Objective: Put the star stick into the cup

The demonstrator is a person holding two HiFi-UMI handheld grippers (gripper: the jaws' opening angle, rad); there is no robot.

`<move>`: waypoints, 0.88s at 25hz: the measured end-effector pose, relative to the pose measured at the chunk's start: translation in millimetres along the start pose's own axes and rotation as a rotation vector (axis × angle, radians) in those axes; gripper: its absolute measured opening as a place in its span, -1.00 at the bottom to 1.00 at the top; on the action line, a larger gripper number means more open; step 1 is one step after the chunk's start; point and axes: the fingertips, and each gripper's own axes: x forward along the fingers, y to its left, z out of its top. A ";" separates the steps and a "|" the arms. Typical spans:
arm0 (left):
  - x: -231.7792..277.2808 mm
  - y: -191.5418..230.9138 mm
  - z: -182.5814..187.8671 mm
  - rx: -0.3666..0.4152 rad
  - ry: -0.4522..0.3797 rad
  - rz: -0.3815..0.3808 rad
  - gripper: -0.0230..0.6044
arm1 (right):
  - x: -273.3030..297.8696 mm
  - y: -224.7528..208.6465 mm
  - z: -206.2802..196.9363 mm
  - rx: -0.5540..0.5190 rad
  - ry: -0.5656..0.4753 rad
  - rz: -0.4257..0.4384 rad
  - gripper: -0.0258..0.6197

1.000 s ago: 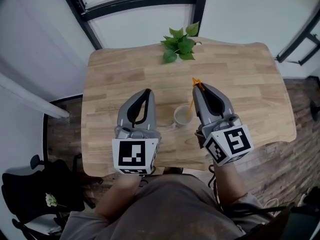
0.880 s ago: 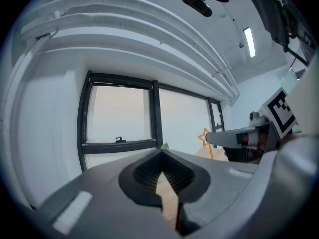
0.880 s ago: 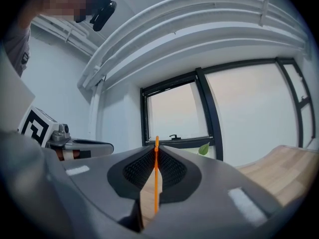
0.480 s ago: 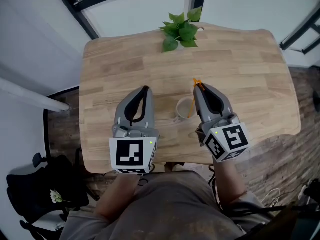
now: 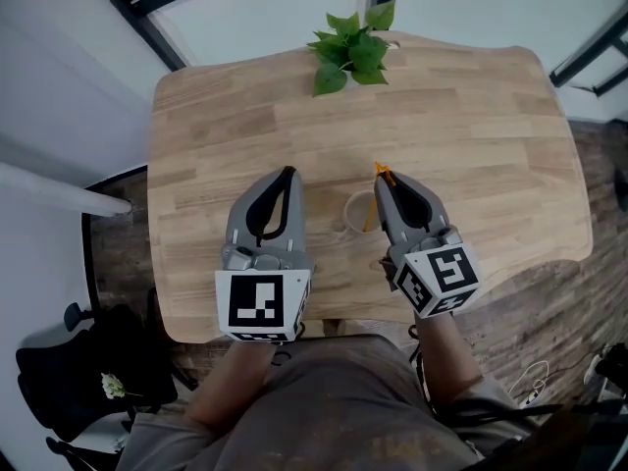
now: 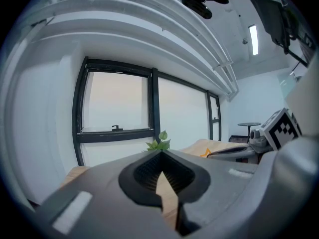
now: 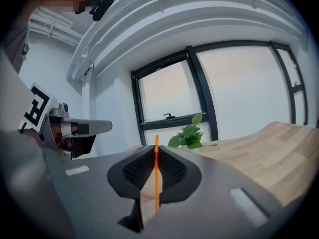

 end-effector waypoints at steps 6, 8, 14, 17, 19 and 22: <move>2.6 1.8 -5.1 -0.004 0.020 0.007 -0.93 | 3.9 -1.6 -2.5 0.006 0.000 0.007 -0.77; 3.4 0.4 -4.8 -0.006 0.022 0.005 -0.93 | 4.1 -2.5 -2.4 0.004 0.000 0.007 -0.77; 8.1 -2.5 -0.1 -0.004 0.011 0.002 -0.93 | 5.6 -6.1 -2.3 -0.005 0.006 0.003 -0.76; 9.1 -4.2 1.0 -0.002 0.007 0.000 -0.93 | 5.3 -8.1 0.7 -0.013 0.000 0.005 -0.75; 9.4 -5.3 1.9 -0.002 0.006 0.000 -0.93 | 5.4 -7.8 4.3 -0.023 -0.009 0.007 -0.62; 10.8 -8.1 6.6 -0.004 -0.002 -0.003 -0.93 | 3.6 -10.5 12.1 -0.035 -0.027 -0.001 -0.52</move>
